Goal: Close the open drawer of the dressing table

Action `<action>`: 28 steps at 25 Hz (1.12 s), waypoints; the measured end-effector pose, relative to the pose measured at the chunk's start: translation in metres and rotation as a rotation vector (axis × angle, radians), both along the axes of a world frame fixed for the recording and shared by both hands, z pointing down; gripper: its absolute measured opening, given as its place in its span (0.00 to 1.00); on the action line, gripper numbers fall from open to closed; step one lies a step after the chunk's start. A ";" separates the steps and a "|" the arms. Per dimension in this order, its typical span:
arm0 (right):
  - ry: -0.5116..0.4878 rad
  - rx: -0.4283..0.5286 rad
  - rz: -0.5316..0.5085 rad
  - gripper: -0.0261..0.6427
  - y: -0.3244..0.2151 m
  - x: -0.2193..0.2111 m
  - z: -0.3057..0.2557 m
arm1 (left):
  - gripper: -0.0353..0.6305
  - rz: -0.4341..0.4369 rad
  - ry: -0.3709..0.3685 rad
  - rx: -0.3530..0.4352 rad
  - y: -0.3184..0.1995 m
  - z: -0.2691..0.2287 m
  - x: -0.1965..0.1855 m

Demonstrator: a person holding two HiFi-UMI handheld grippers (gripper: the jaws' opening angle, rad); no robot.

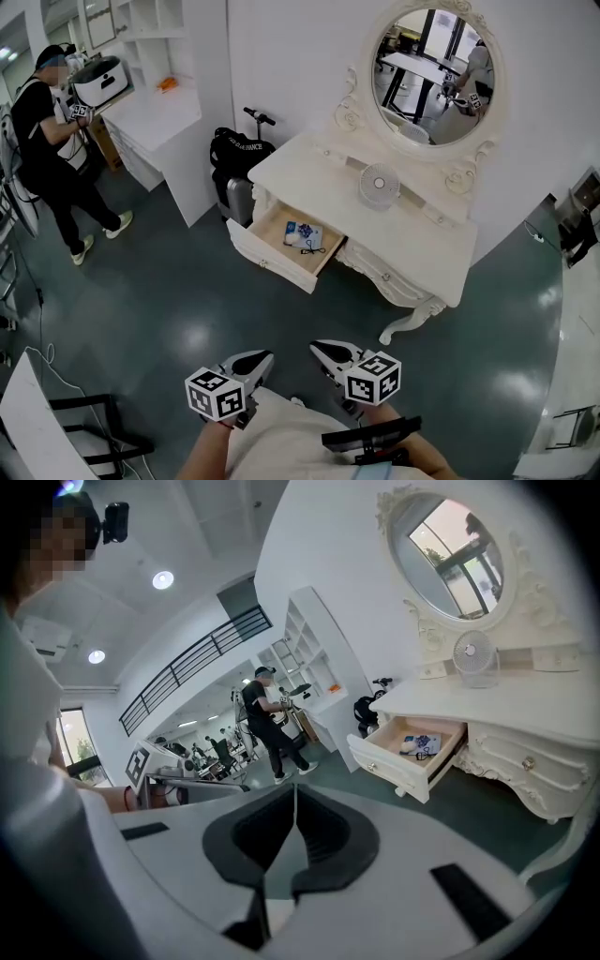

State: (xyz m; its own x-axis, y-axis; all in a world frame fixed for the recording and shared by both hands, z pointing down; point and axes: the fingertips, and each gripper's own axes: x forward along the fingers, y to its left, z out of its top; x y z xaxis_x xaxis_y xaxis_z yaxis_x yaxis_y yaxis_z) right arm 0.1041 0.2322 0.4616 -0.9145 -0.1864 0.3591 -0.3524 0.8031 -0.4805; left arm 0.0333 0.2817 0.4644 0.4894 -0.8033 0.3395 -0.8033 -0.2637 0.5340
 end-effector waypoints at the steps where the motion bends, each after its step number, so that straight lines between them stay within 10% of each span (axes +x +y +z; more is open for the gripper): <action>1: 0.001 -0.001 0.003 0.07 0.000 0.001 0.001 | 0.07 -0.002 0.000 0.001 0.000 0.000 0.000; 28: 0.054 -0.019 0.095 0.07 -0.116 -0.061 0.006 | 0.07 0.065 0.020 -0.010 -0.125 0.012 -0.079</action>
